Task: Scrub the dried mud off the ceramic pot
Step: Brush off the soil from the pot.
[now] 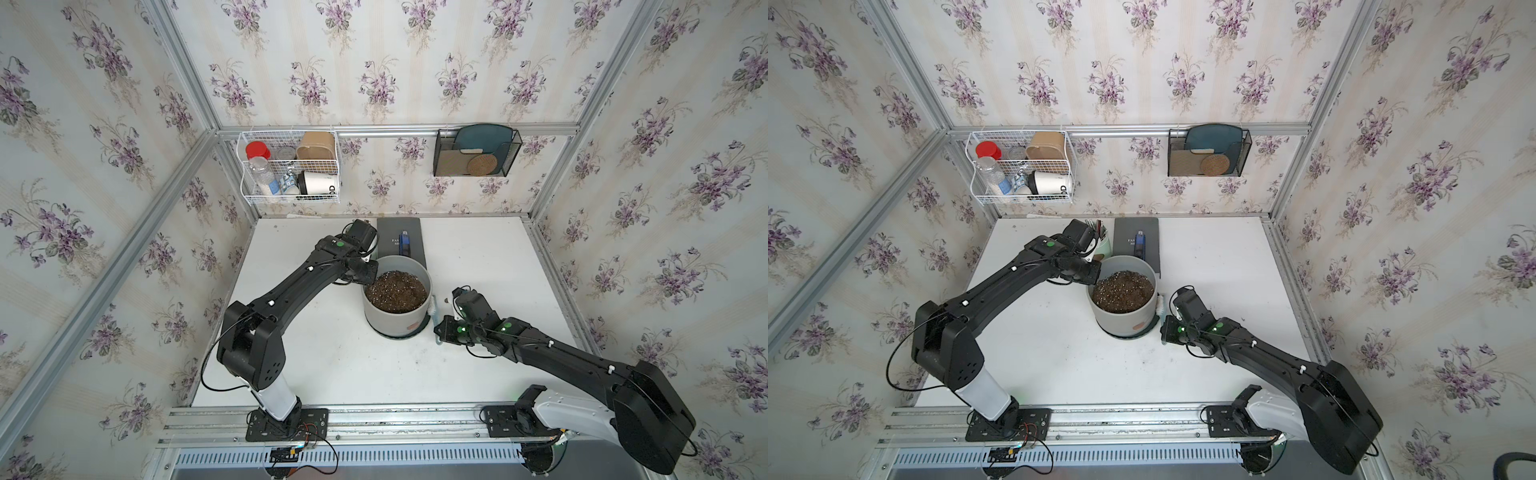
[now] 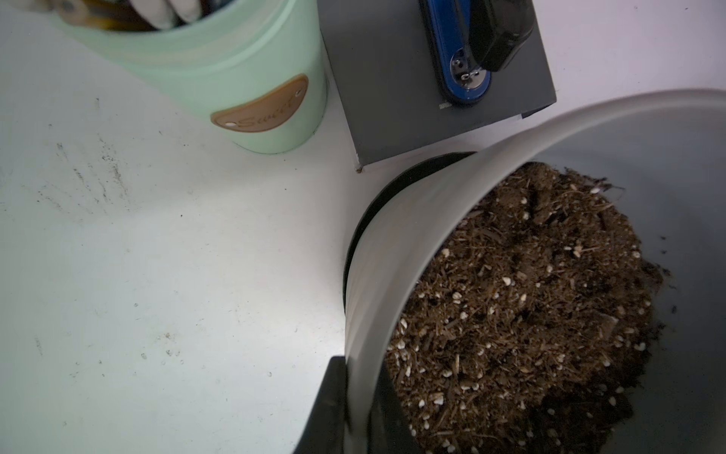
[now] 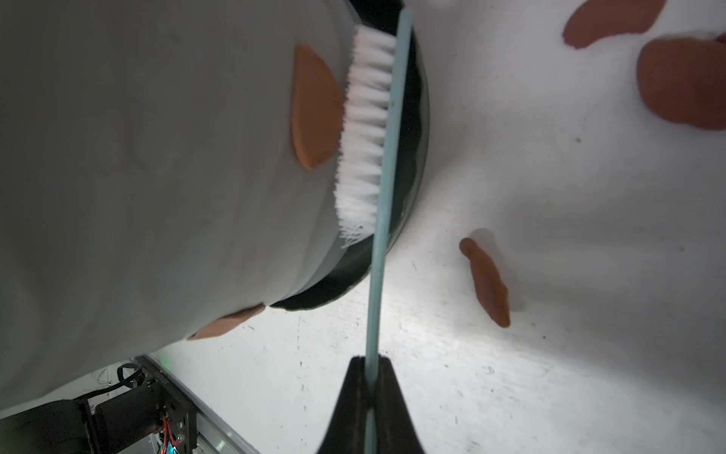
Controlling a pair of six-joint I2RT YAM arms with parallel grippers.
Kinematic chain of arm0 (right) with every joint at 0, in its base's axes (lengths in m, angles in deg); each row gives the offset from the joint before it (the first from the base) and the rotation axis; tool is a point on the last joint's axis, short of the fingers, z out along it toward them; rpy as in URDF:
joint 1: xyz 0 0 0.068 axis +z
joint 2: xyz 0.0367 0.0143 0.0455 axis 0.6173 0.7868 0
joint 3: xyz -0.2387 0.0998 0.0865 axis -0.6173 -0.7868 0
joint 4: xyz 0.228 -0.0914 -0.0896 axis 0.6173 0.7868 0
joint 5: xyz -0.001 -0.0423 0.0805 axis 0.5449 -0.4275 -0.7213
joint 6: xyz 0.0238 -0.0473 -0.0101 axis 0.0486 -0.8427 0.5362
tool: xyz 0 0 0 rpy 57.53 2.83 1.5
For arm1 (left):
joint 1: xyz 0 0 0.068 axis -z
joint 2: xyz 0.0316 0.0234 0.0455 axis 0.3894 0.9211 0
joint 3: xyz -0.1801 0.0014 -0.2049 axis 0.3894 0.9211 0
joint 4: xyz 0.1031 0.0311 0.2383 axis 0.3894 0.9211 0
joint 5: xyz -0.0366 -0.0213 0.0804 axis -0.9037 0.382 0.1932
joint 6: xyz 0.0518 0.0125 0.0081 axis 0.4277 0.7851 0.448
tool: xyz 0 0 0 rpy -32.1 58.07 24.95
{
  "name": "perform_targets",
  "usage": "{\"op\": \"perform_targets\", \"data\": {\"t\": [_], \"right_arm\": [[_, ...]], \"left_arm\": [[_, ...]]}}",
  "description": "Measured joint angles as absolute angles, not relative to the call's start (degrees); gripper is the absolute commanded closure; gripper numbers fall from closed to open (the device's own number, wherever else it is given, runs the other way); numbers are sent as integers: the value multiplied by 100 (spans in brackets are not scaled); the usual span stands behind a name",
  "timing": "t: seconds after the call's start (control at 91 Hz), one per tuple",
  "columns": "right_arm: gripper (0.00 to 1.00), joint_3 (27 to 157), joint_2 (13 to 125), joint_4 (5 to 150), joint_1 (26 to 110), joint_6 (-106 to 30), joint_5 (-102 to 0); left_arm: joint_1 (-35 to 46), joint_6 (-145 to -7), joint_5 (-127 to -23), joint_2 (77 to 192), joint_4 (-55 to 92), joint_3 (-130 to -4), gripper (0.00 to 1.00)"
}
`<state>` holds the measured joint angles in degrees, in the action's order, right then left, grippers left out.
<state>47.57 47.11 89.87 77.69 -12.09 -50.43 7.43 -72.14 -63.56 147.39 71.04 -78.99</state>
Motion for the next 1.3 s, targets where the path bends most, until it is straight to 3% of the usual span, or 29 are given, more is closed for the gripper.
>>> {"op": "perform_targets", "data": {"t": [0.539, 0.912, 1.143, 1.297], "right_arm": [[100, 4813, 3518, 9901, 7686, -1295, -4459], [100, 4796, 3513, 10408, 7463, -1371, -4055], [100, 4837, 3502, 10428, 7448, -1529, -4145], [100, 4789, 3527, 10343, 7450, -1531, -4243]], "left_arm": [[748, -7203, -6343, 14741, 7132, -7910, 100], [748, -7206, -6339, 14737, 7134, -7908, 99], [739, -7241, -6406, 14695, 7213, -7965, 70], [743, -7249, -6413, 14846, 7029, -8378, 63]]}}
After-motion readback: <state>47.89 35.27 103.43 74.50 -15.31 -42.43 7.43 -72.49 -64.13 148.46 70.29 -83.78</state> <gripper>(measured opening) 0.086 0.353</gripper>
